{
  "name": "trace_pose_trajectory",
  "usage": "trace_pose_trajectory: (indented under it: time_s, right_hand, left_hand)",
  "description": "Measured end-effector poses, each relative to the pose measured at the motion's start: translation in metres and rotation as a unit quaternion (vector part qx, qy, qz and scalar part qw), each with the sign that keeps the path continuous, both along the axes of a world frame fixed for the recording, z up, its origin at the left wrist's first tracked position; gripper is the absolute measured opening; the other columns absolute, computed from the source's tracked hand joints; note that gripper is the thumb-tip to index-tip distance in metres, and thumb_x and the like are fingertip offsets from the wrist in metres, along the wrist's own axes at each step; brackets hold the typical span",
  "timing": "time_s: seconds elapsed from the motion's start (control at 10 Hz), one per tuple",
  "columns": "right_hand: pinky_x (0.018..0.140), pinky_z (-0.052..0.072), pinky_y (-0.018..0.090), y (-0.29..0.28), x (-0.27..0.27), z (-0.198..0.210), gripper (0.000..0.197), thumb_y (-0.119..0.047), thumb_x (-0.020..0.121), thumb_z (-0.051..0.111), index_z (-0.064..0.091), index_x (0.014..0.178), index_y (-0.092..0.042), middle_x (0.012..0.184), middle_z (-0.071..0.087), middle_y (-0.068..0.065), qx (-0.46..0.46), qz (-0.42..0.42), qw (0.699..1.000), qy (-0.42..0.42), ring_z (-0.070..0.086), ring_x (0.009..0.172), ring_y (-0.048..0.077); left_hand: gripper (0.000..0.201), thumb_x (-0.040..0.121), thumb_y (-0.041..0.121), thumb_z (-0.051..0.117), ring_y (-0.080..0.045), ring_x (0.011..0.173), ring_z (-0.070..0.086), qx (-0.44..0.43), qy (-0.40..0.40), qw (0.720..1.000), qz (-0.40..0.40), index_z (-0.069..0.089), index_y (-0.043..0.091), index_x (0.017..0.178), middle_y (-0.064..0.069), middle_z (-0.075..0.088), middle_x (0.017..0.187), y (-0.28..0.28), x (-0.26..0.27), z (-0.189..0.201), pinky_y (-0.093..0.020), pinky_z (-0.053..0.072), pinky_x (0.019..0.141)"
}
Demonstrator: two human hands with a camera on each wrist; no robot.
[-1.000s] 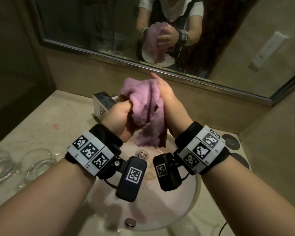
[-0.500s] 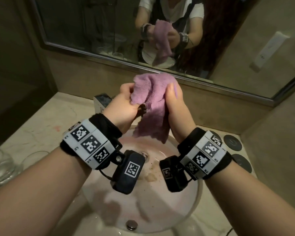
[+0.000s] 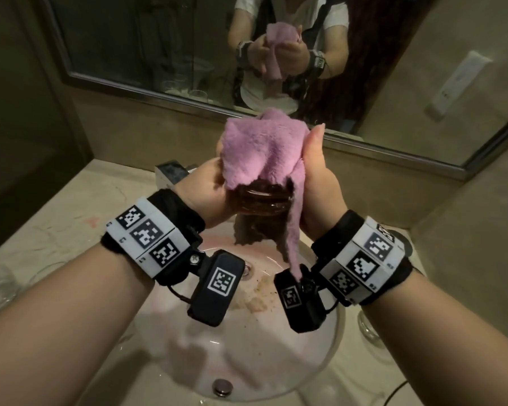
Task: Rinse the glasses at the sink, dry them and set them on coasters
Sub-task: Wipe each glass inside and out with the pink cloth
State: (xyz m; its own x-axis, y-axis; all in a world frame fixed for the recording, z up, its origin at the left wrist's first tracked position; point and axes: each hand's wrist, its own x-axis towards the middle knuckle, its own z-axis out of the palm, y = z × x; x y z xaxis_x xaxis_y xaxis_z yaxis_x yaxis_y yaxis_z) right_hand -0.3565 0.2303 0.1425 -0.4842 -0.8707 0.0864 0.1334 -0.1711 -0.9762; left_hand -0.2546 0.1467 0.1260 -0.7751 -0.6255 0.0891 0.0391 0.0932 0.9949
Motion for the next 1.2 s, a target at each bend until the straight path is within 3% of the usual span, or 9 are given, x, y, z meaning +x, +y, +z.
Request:
trace_pose_trajectory:
  time_s: [0.2, 0.3, 0.4, 0.5, 0.7, 0.9, 1.0, 1.1, 1.2]
  right_hand:
    - [0.111, 0.034, 0.031, 0.004, -0.005, -0.001, 0.114, -0.091, 0.059, 0.039, 0.022, 0.147, -0.02, 0.145, 0.037, 0.0, 0.012, -0.114, 0.971, 0.211, 0.041, 0.13, 0.01]
    - [0.117, 0.019, 0.029, 0.003, 0.0, -0.011, 0.093, -0.07, 0.082, 0.039, 0.008, 0.15, -0.015, 0.155, 0.017, 0.006, -0.008, -0.174, 0.939, 0.296, 0.021, 0.14, 0.01]
    - [0.117, 0.021, 0.036, -0.001, 0.005, -0.007, 0.081, -0.059, 0.083, 0.036, 0.014, 0.149, -0.016, 0.154, 0.022, 0.008, -0.011, -0.195, 0.935, 0.296, 0.025, 0.139, 0.011]
    - [0.111, 0.034, 0.044, -0.004, 0.005, 0.004, 0.103, -0.09, 0.066, 0.033, 0.038, 0.142, -0.02, 0.142, 0.046, 0.008, 0.05, -0.139, 0.977, 0.155, 0.045, 0.128, 0.012]
    - [0.1, 0.047, 0.037, 0.0, 0.003, 0.009, 0.075, -0.066, 0.089, 0.024, 0.054, 0.125, -0.007, 0.117, 0.064, 0.015, 0.036, -0.12, 0.992, 0.033, 0.062, 0.108, 0.022]
    - [0.111, 0.034, 0.042, -0.001, 0.011, 0.003, 0.087, -0.069, 0.069, 0.045, 0.029, 0.14, -0.022, 0.143, 0.038, 0.006, 0.003, -0.224, 0.959, 0.173, 0.042, 0.129, 0.016]
    - [0.113, 0.029, 0.043, -0.001, 0.011, -0.001, 0.074, -0.061, 0.08, 0.044, 0.027, 0.141, -0.023, 0.143, 0.033, 0.004, 0.014, -0.251, 0.934, 0.253, 0.038, 0.126, 0.009]
    - [0.112, 0.031, 0.044, -0.004, 0.006, 0.001, 0.086, -0.075, 0.077, 0.034, 0.027, 0.143, -0.018, 0.144, 0.036, 0.007, 0.036, -0.234, 0.944, 0.232, 0.039, 0.13, 0.015]
    - [0.109, 0.034, 0.047, -0.005, -0.007, -0.001, 0.121, -0.1, 0.053, 0.024, 0.033, 0.142, -0.018, 0.142, 0.044, 0.007, 0.075, -0.19, 0.961, 0.185, 0.044, 0.13, 0.021]
  left_hand:
    - [0.06, 0.09, 0.027, 0.06, -0.027, 0.101, 0.063, 0.146, 0.023, 0.988, -0.05, 0.026, 0.009, 0.136, -0.018, 0.051, 0.125, -0.007, -0.009, 0.009, -0.033, 0.056, 0.073]
    - [0.04, 0.098, 0.019, 0.048, -0.012, 0.09, 0.062, 0.051, 0.04, 0.997, 0.036, 0.031, 0.021, 0.134, -0.006, 0.058, 0.11, -0.001, -0.01, 0.01, -0.026, 0.055, 0.074]
    - [0.04, 0.095, -0.006, 0.037, 0.009, 0.058, 0.054, 0.139, 0.077, 0.986, 0.057, 0.041, 0.003, 0.134, -0.014, 0.06, 0.115, 0.001, -0.004, 0.004, -0.004, 0.043, 0.05]
    - [0.019, 0.09, 0.007, 0.048, 0.007, 0.049, 0.058, 0.161, 0.109, 0.979, -0.055, 0.06, -0.005, 0.098, -0.002, 0.068, 0.081, 0.009, -0.006, 0.01, -0.007, 0.044, 0.051]
    - [0.047, 0.059, 0.058, 0.07, -0.016, 0.082, 0.07, 0.164, 0.095, 0.971, -0.149, 0.076, 0.018, 0.083, -0.003, 0.073, 0.085, -0.013, -0.013, 0.003, -0.032, 0.056, 0.073]
    - [0.024, 0.096, 0.024, 0.041, -0.02, 0.092, 0.063, 0.02, 0.032, 0.999, 0.027, 0.042, 0.019, 0.119, -0.012, 0.059, 0.106, -0.008, -0.018, 0.008, -0.038, 0.056, 0.078]
    - [0.013, 0.099, 0.019, 0.038, -0.008, 0.081, 0.056, -0.008, 0.026, 0.997, 0.075, 0.05, 0.02, 0.094, 0.006, 0.057, 0.085, -0.003, -0.015, 0.01, -0.023, 0.047, 0.07]
    - [0.038, 0.083, 0.039, 0.056, -0.004, 0.078, 0.058, -0.003, 0.038, 0.999, 0.037, 0.056, 0.012, 0.109, 0.014, 0.061, 0.078, -0.003, -0.013, 0.006, -0.024, 0.047, 0.075]
    - [0.104, 0.055, 0.055, 0.081, 0.0, 0.104, 0.059, 0.039, 0.036, 0.997, -0.05, 0.039, 0.008, 0.138, 0.007, 0.05, 0.119, -0.004, -0.015, 0.008, -0.023, 0.047, 0.091]
